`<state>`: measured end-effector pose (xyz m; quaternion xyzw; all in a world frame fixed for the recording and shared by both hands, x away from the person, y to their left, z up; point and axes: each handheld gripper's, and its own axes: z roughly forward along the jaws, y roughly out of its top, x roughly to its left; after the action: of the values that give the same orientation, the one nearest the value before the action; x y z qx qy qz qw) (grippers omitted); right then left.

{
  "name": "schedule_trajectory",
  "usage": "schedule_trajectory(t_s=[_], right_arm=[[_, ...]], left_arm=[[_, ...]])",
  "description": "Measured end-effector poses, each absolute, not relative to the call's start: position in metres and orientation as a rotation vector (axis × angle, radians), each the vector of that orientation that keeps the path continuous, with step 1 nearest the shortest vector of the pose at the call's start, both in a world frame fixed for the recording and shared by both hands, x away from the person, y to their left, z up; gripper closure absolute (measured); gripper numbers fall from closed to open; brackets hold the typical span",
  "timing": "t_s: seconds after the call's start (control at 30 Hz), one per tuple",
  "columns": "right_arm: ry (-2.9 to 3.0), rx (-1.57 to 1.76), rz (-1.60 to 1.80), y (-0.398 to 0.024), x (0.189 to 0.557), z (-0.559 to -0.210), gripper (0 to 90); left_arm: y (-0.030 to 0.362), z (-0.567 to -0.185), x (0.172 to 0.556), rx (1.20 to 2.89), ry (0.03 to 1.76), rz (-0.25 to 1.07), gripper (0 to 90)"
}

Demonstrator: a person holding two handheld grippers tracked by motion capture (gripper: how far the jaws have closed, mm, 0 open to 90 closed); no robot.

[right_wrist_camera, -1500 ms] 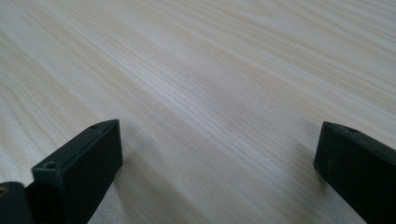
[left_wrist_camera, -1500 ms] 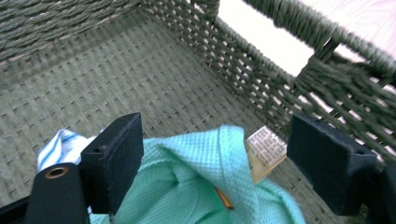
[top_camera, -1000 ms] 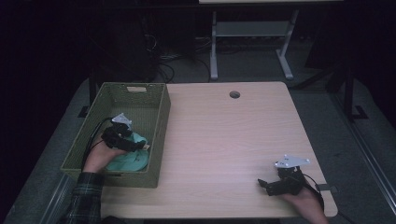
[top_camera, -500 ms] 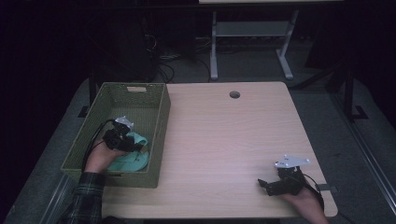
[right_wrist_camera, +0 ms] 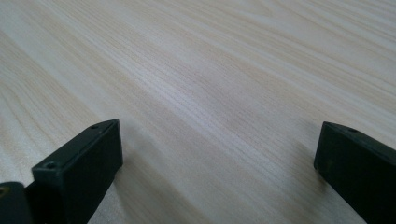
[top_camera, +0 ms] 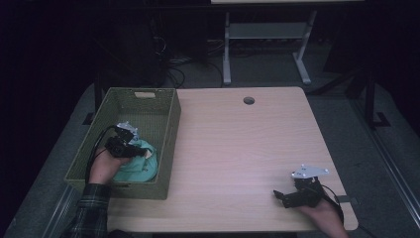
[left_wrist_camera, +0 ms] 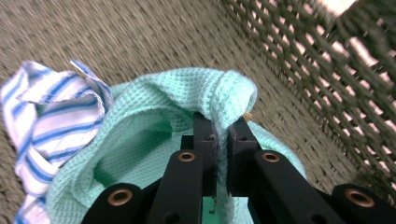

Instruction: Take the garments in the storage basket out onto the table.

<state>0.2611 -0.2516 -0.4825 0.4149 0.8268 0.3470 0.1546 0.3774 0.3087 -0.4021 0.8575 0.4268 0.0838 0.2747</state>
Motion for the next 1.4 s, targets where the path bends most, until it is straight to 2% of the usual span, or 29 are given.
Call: schedule_trajectory(t_s=[0.7, 1.4], right_arm=[[2.369, 1.189, 0.995, -0.252, 0.261, -0.482, 0.7], [2.37, 1.188, 0.994, -0.252, 0.261, -0.482, 0.7]], left_arm=[[0.326, -0.372, 0.366, 2.071, 1.068, 0.357, 85.7], [0.323, -0.343, 0.361, 1.92, 0.958, 0.325, 85.6]])
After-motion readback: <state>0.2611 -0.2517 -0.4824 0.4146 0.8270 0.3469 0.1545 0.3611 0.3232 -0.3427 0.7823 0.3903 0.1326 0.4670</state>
